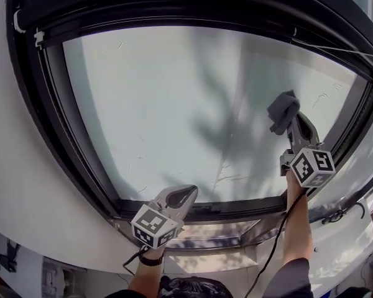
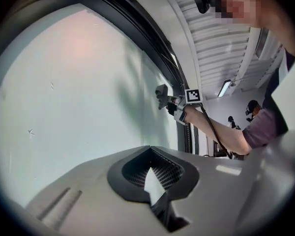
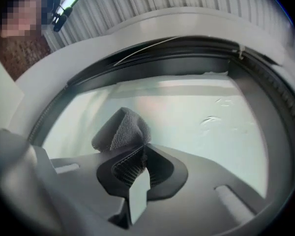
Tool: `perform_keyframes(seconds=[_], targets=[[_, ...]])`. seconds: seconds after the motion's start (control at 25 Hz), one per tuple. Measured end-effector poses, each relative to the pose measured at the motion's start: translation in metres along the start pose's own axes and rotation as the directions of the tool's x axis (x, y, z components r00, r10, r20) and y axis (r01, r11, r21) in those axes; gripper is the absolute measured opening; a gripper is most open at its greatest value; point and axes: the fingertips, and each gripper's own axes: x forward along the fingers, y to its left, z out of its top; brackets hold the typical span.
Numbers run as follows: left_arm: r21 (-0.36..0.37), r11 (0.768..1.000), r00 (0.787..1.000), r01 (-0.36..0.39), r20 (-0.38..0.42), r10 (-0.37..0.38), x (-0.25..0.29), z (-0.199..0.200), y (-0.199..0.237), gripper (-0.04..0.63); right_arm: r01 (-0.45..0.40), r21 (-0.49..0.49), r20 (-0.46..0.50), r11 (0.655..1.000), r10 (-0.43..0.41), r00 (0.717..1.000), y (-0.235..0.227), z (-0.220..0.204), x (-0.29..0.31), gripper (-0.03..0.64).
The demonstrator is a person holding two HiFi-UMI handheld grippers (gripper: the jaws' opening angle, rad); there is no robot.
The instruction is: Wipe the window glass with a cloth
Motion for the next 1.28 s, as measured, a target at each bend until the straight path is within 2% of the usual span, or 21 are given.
perform_keyframes(seconds=[0.08, 0.2, 0.32, 0.4, 0.68, 0.8, 0.92, 1.0, 1.12, 1.28], targets=[[0.005, 1.000, 1.000, 0.003, -0.002, -0.003, 0.004, 0.000, -0.002, 0.000, 0.124, -0.024, -0.008, 0.992, -0.125, 0.992, -0.050, -0.001, -0.018, 0.017], [0.018, 1.000, 1.000, -0.001, 0.005, 0.001, 0.007, 0.004, -0.003, 0.000, 0.286, -0.009, -0.006, 0.958, -0.286, 0.958, -0.120, -0.004, -0.045, 0.017], [0.010, 1.000, 1.000, -0.002, -0.004, 0.002, 0.006, 0.002, -0.006, 0.000, 0.393, 0.003, -0.027, 0.920, -0.393, 0.919, -0.168, -0.015, -0.071, 0.017], [0.005, 1.000, 1.000, -0.008, -0.005, 0.008, 0.006, 0.001, -0.005, 0.000, 0.417, 0.013, -0.048, 0.909, -0.416, 0.908, -0.183, -0.023, -0.082, 0.017], [-0.015, 1.000, 1.000, -0.010, 0.005, 0.010, 0.004, -0.003, -0.008, 0.000, 0.403, 0.050, -0.072, 0.914, -0.399, 0.914, -0.175, -0.035, -0.075, 0.017], [-0.033, 0.999, 1.000, -0.027, -0.005, 0.026, -0.002, -0.011, -0.004, 0.000, 0.329, 0.034, -0.075, 0.944, -0.326, 0.942, -0.139, -0.036, -0.061, 0.017], [-0.044, 0.998, 0.999, -0.044, 0.002, 0.044, -0.007, -0.013, 0.000, 0.000, 0.181, -0.004, -0.050, 0.984, -0.181, 0.982, -0.071, -0.027, -0.031, 0.017], [-0.047, 0.997, 0.998, -0.067, 0.001, 0.067, -0.017, -0.014, 0.004, 0.000, 0.068, 0.004, -0.019, 0.998, -0.068, 0.997, -0.016, -0.022, -0.011, 0.017], [-0.055, 0.991, 0.992, -0.125, 0.002, 0.126, -0.040, -0.015, 0.020, 0.000, -0.099, 0.084, 0.043, 0.992, 0.096, 0.994, 0.063, -0.014, 0.014, 0.017], [-0.053, 0.975, 0.976, -0.218, 0.009, 0.219, -0.078, -0.012, 0.042, 0.000, -0.298, 0.111, 0.095, 0.948, 0.289, 0.953, 0.166, 0.001, 0.042, 0.017]])
